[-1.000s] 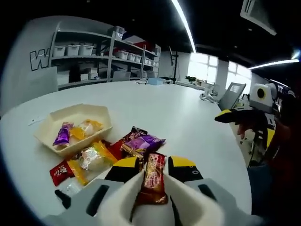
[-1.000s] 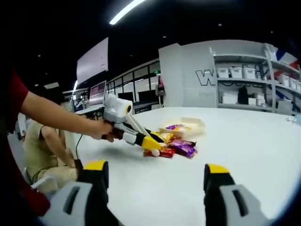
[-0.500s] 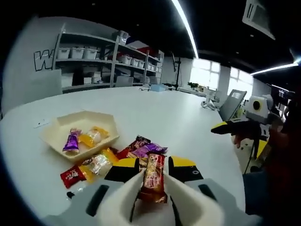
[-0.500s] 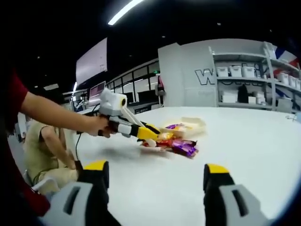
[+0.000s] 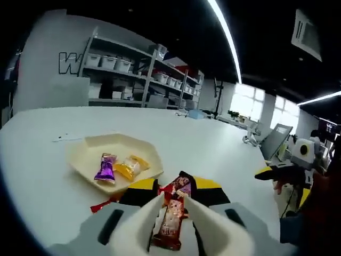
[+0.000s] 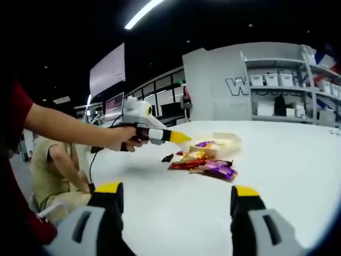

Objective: Place the target food into the container with the food tongs after gripping and lifting it, then release it inside without dropping or visibly crushing the food.

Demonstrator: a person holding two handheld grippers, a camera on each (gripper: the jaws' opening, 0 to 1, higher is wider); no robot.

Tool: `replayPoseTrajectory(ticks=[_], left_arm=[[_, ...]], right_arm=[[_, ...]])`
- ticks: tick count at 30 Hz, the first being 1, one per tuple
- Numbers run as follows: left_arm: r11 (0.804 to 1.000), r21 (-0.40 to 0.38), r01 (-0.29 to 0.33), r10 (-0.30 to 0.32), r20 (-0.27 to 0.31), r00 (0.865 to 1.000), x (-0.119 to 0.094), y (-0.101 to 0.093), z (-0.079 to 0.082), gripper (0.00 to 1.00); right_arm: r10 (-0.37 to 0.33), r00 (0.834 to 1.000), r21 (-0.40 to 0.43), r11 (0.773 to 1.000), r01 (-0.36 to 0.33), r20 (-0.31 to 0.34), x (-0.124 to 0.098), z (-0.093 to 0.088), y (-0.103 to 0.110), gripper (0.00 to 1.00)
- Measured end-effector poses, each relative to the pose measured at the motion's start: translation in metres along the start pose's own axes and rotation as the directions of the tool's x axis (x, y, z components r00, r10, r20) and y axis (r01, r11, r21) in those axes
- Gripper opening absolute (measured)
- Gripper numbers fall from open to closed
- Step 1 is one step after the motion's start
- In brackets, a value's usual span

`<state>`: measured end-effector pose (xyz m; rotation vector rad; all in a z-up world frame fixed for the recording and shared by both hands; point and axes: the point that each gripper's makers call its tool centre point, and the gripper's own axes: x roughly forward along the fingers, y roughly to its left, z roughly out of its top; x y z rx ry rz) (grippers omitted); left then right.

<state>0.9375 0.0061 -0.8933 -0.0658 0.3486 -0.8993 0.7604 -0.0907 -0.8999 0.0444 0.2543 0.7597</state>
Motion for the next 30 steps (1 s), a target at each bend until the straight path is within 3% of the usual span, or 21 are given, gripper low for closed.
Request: replayPoseTrajectory(ticks=[2, 6, 15, 19, 21, 24, 30], left_arm=[[1.0, -0.009, 0.025, -0.026, -0.028, 0.999, 0.001, -0.007, -0.007, 0.24], [0.995, 0.085, 0.057, -0.049, -0.089, 0.995, 0.002, -0.021, -0.023, 0.26], [0.994, 0.107, 0.034, -0.025, -0.093, 0.995, 0.008, -0.023, -0.034, 0.27], [0.992, 0.12, 0.033, -0.021, -0.095, 0.995, 0.009, -0.026, -0.035, 0.28], [0.986, 0.165, 0.038, -0.023, -0.09, 0.996, 0.006, -0.03, -0.032, 0.28], [0.988, 0.147, 0.041, -0.028, -0.091, 0.996, 0.003, -0.031, -0.032, 0.28], [0.987, 0.154, 0.042, -0.02, -0.141, 0.99, 0.001, -0.031, -0.046, 0.28]], right_arm=[[-0.005, 1.0, -0.005, 1.0, 0.005, -0.01, -0.001, -0.004, -0.001, 0.81], [-0.012, 1.0, 0.001, 1.0, 0.012, -0.015, -0.002, -0.007, -0.007, 0.8], [-0.01, 1.0, 0.002, 1.0, 0.01, -0.01, -0.003, -0.007, -0.006, 0.8], [-0.016, 1.0, 0.003, 1.0, 0.016, -0.014, -0.003, -0.009, -0.008, 0.8], [-0.018, 1.0, 0.004, 1.0, 0.018, -0.014, -0.003, -0.009, -0.009, 0.8], [-0.017, 1.0, 0.004, 1.0, 0.017, -0.016, -0.001, -0.009, -0.01, 0.8], [-0.009, 1.0, -0.005, 1.0, 0.008, -0.019, 0.002, -0.008, -0.008, 0.8]])
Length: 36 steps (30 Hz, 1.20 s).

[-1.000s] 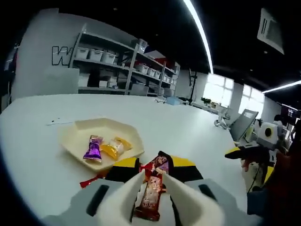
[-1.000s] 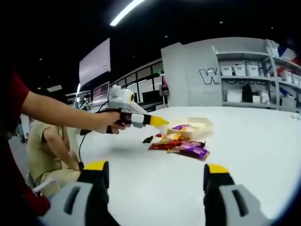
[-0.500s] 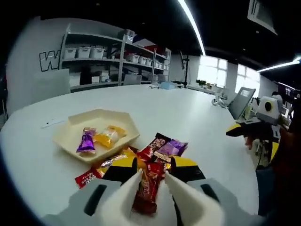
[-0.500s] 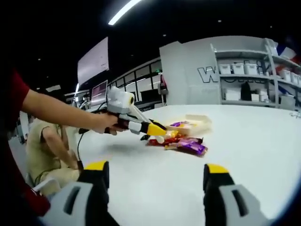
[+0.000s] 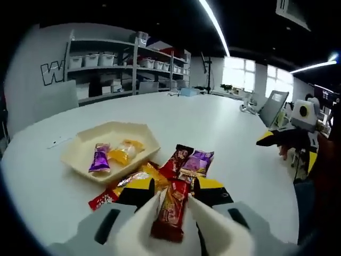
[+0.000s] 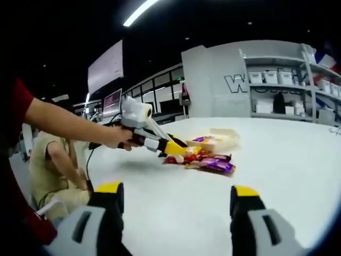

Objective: Place the target food into the container with the food tongs after gripping and lifting it, then release it inside without dropping or visibly crushing the food.

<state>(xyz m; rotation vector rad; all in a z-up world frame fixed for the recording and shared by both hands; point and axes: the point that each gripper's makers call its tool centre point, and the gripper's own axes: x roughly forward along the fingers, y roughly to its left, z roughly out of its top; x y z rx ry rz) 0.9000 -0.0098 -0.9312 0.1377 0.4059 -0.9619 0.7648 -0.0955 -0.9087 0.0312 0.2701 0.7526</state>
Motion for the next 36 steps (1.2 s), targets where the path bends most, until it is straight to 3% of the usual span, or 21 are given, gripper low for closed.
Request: replayPoseTrajectory(ticks=[12, 15, 18, 23, 27, 36], left_arm=[[1.0, -0.002, 0.016, -0.016, 0.014, 1.0, -0.002, -0.007, -0.003, 0.23], [0.992, -0.126, 0.007, -0.004, 0.023, 1.0, -0.004, -0.006, 0.0, 0.23], [0.996, -0.089, 0.012, -0.009, 0.033, 0.999, -0.007, -0.008, 0.004, 0.23], [0.995, -0.101, 0.003, 0.002, 0.056, 0.998, -0.013, -0.004, 0.012, 0.23], [0.995, -0.094, -0.012, 0.02, 0.089, 0.996, -0.012, 0.02, 0.029, 0.23], [0.996, -0.076, -0.051, 0.06, 0.12, 0.991, -0.008, 0.048, 0.052, 0.23]], right_arm=[[-0.008, 1.0, 0.004, 1.0, 0.009, -0.019, 0.001, -0.007, -0.003, 0.79], [-0.007, 1.0, 0.008, 1.0, 0.007, -0.017, 0.001, -0.007, -0.003, 0.79], [-0.013, 1.0, 0.012, 1.0, 0.013, -0.018, 0.001, -0.009, -0.006, 0.79], [-0.016, 1.0, 0.007, 1.0, 0.016, -0.027, 0.0, -0.013, -0.006, 0.78], [-0.017, 1.0, 0.008, 1.0, 0.017, -0.019, 0.0, -0.011, -0.006, 0.78], [-0.013, 1.0, -0.004, 1.0, 0.013, -0.017, -0.001, -0.009, -0.002, 0.79]])
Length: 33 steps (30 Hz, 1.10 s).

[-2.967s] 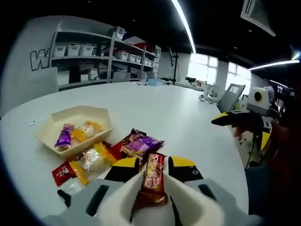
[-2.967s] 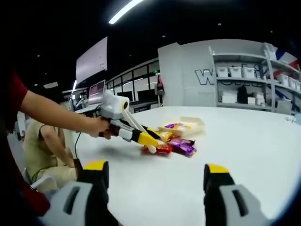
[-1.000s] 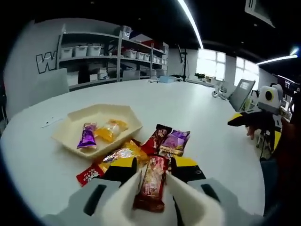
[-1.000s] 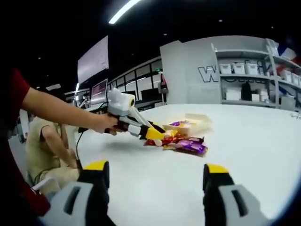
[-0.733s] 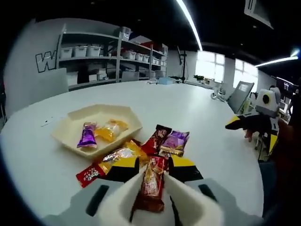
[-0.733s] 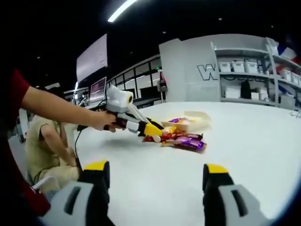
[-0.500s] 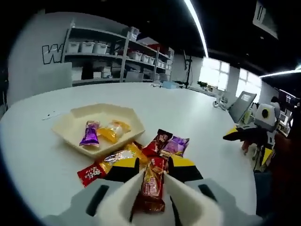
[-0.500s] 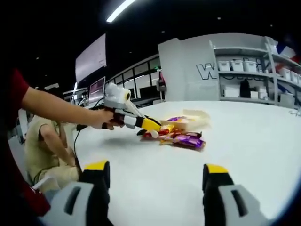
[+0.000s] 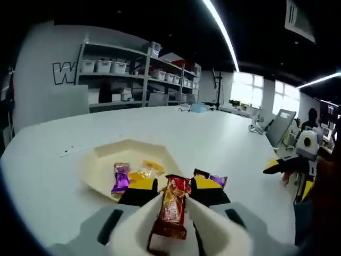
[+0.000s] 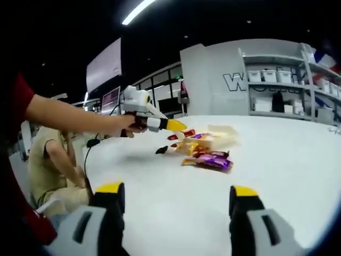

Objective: Place the target food into the container with the food tongs after gripping and lifting it, then release it inside without dropping or visibly crushing the food.

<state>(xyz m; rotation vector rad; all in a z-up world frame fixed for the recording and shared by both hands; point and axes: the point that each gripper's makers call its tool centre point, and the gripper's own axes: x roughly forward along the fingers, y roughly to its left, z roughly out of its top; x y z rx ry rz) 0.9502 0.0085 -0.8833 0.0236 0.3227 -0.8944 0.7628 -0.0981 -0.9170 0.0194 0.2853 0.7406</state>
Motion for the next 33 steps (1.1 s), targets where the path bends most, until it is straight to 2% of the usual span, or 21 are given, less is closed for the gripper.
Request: replayPoseTrajectory(ticks=[4, 6, 8, 11, 15, 17, 20, 23, 25, 31, 33], left_arm=[[1.0, 0.02, -0.015, 0.015, 0.009, 1.0, 0.01, 0.007, 0.01, 0.23], [0.999, 0.029, -0.024, 0.024, -0.002, 1.0, 0.016, 0.013, 0.01, 0.23], [0.999, 0.043, -0.027, 0.027, -0.01, 1.0, 0.021, 0.01, 0.01, 0.23], [0.999, 0.03, -0.028, 0.029, -0.021, 0.999, 0.029, 0.017, 0.012, 0.24], [0.998, 0.053, -0.045, 0.047, -0.034, 0.998, 0.04, 0.028, 0.012, 0.24], [0.995, 0.064, -0.071, 0.073, -0.032, 0.997, 0.043, 0.037, 0.012, 0.24], [0.989, 0.032, -0.143, 0.142, 0.025, 0.99, 0.045, 0.054, 0.02, 0.27], [0.992, 0.023, -0.12, 0.119, 0.032, 0.992, 0.046, 0.051, 0.021, 0.28], [0.99, 0.052, -0.131, 0.129, 0.027, 0.991, 0.046, 0.052, 0.021, 0.28], [0.988, 0.064, -0.14, 0.138, 0.03, 0.99, 0.04, 0.054, 0.021, 0.28], [0.992, 0.062, -0.109, 0.108, 0.02, 0.994, 0.038, 0.049, 0.021, 0.28]], right_arm=[[-0.004, 1.0, 0.004, 1.0, 0.004, 0.004, 0.0, 0.001, -0.002, 0.78], [-0.008, 1.0, 0.005, 1.0, 0.008, 0.004, -0.001, 0.001, -0.004, 0.78], [-0.011, 1.0, 0.004, 1.0, 0.011, 0.003, -0.001, 0.001, -0.005, 0.78], [-0.022, 1.0, 0.0, 1.0, 0.022, -0.004, -0.003, -0.001, -0.008, 0.78], [-0.035, 0.999, -0.004, 0.999, 0.035, -0.011, -0.004, -0.003, -0.014, 0.78], [-0.039, 0.999, 0.0, 0.999, 0.039, -0.01, -0.005, -0.003, -0.015, 0.78], [-0.054, 0.999, -0.024, 0.998, 0.053, -0.01, -0.005, -0.002, -0.02, 0.77], [-0.053, 0.999, -0.016, 0.998, 0.053, -0.008, -0.004, -0.001, -0.022, 0.77], [-0.054, 0.999, -0.015, 0.998, 0.053, -0.007, -0.004, -0.001, -0.022, 0.77], [-0.053, 0.999, -0.028, 0.998, 0.053, -0.003, -0.003, 0.002, -0.019, 0.77], [-0.052, 0.999, -0.03, 0.998, 0.052, 0.002, -0.004, 0.004, -0.017, 0.77]])
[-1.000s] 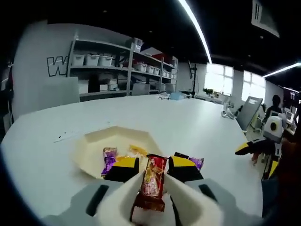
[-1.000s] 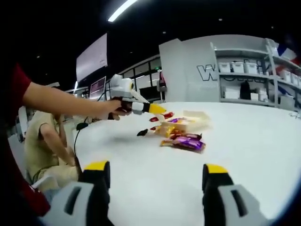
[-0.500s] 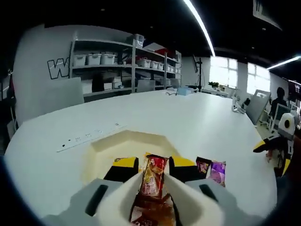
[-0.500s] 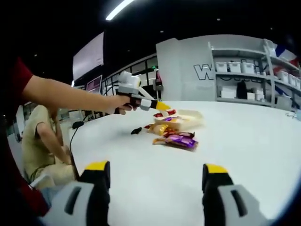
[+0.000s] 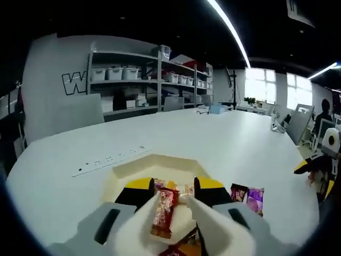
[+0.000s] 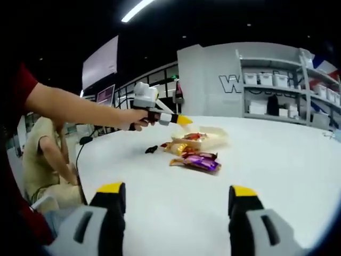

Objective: Place the target food into the container with the food tongs after gripping and lifting it, then release it inside without dropping or visibly crushing the food.

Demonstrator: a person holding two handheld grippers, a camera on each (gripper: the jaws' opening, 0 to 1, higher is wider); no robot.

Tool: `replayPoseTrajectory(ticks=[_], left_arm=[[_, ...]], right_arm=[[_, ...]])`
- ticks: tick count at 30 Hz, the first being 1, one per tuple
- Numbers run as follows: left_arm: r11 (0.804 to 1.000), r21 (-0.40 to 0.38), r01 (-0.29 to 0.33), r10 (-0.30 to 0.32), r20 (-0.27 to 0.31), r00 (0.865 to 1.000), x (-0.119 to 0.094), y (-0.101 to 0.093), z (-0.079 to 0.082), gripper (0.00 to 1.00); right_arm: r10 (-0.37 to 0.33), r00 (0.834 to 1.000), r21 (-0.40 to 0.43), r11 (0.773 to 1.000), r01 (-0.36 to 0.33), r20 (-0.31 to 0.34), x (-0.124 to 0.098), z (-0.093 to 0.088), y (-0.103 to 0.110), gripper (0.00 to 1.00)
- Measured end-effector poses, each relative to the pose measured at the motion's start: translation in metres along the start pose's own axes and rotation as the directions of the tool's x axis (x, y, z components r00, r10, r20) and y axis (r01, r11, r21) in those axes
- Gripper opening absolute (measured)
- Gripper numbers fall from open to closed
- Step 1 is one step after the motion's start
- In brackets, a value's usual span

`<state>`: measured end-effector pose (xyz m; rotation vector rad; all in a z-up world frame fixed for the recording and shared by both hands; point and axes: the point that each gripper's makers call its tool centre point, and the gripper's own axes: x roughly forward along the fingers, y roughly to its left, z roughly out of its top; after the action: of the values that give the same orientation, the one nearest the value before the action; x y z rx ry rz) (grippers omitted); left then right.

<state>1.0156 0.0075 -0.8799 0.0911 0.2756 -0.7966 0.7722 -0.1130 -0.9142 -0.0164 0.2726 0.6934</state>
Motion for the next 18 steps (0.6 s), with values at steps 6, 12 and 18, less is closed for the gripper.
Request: replayPoseTrajectory(ticks=[6, 12, 18], left_arm=[[0.999, 0.009, 0.038, -0.038, 0.012, 0.999, -0.009, -0.019, 0.006, 0.29], [0.996, 0.015, 0.089, -0.089, 0.004, 0.996, -0.017, -0.055, 0.003, 0.28], [0.989, 0.011, 0.15, -0.15, 0.012, 0.989, -0.019, -0.084, 0.006, 0.29]], right_arm=[[0.004, 1.0, -0.01, 1.0, -0.004, 0.005, -0.002, 0.004, 0.007, 0.77], [0.005, 1.0, -0.024, 1.0, -0.005, 0.012, -0.004, 0.008, 0.01, 0.77], [0.015, 1.0, -0.023, 1.0, -0.014, 0.016, -0.006, 0.011, 0.013, 0.77]])
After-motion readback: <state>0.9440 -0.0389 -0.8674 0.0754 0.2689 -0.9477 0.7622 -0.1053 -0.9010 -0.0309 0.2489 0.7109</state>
